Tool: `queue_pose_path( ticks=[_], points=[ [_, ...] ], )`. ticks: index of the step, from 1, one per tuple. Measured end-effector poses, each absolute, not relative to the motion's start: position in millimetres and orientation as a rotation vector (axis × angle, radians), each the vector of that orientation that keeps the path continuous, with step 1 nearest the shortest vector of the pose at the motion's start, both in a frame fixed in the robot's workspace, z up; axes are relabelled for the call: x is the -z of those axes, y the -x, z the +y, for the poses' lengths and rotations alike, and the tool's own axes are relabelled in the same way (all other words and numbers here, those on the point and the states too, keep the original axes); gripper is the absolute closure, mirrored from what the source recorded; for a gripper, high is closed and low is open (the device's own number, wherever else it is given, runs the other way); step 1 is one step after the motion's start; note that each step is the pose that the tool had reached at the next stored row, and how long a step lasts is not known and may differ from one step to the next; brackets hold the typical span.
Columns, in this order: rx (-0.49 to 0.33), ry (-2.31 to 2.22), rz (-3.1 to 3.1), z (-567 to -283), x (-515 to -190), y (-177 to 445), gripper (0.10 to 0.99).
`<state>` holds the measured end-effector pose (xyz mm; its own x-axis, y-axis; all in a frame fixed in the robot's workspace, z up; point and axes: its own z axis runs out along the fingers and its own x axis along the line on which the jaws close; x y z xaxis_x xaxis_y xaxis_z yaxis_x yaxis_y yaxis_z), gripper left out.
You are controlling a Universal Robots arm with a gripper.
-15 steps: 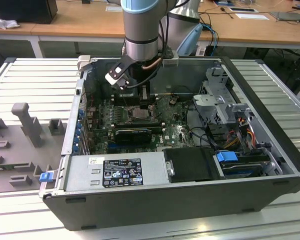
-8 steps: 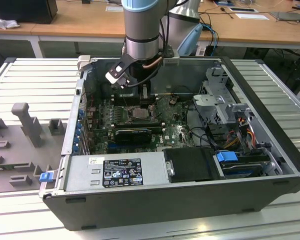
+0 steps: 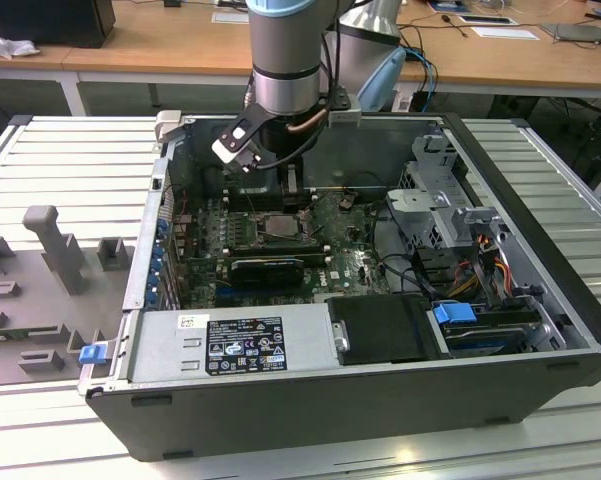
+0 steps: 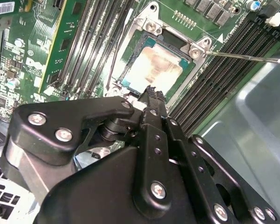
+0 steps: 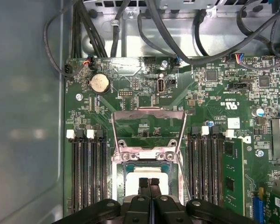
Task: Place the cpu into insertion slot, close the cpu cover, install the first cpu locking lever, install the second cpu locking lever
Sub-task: 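Close the cpu cover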
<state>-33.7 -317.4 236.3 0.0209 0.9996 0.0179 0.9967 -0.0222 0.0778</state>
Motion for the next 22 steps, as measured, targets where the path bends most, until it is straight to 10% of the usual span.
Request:
queue_pose_path(
  ticks=[22],
  points=[
    [-0.104,-2.213,2.166,-317,-255,26,0.98]
  ],
)
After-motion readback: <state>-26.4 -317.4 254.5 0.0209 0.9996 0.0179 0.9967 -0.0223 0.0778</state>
